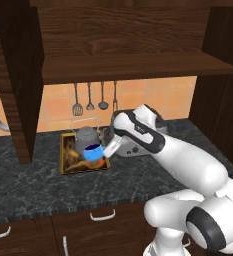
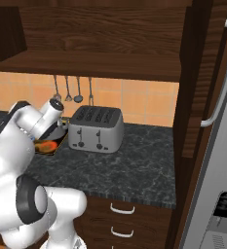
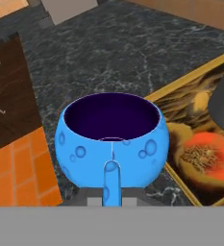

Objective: Pick the kettle from the counter and place it on the tray. Then pick the mug from the cabinet and place it on the tray. Then close the cabinet doors.

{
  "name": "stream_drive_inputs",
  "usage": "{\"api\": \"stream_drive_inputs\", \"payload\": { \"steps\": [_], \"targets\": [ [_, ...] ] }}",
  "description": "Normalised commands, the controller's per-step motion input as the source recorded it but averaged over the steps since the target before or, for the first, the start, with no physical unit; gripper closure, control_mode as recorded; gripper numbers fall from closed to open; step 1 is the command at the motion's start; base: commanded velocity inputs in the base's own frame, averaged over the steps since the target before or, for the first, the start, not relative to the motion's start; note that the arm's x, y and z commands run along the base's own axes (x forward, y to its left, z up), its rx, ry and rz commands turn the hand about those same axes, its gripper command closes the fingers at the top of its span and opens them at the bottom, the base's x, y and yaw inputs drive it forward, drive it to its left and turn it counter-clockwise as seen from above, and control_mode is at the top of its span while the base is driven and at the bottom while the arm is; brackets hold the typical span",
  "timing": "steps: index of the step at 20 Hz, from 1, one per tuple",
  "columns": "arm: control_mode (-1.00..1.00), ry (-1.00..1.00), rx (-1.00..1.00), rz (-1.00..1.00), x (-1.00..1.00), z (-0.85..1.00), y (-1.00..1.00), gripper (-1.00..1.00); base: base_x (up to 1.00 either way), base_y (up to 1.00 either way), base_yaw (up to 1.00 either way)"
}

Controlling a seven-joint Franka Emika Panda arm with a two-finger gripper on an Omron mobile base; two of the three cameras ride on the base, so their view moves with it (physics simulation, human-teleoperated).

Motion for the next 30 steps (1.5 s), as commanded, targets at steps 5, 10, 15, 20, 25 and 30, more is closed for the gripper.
{"api": "stream_drive_inputs", "payload": {
  "steps": [5,10,15,20,25,30],
  "targets": [
    [-1.00,0.00,-0.13,0.00,0.43,-0.45,0.28,1.00,0.00,0.00,0.00],
    [-1.00,0.00,-0.08,0.00,0.44,-0.45,0.02,1.00,0.00,0.00,0.00],
    [-1.00,0.00,-0.01,0.00,0.39,-0.23,0.00,1.00,0.00,0.00,0.00],
    [-1.00,0.06,0.00,0.00,0.40,-0.31,0.09,1.00,0.00,0.00,0.00],
    [-1.00,0.02,0.00,0.00,0.32,-0.36,0.22,1.00,0.00,0.00,0.00],
    [-1.00,0.00,0.00,0.00,0.35,-0.24,0.12,1.00,0.00,0.00,0.00]
  ]
}}
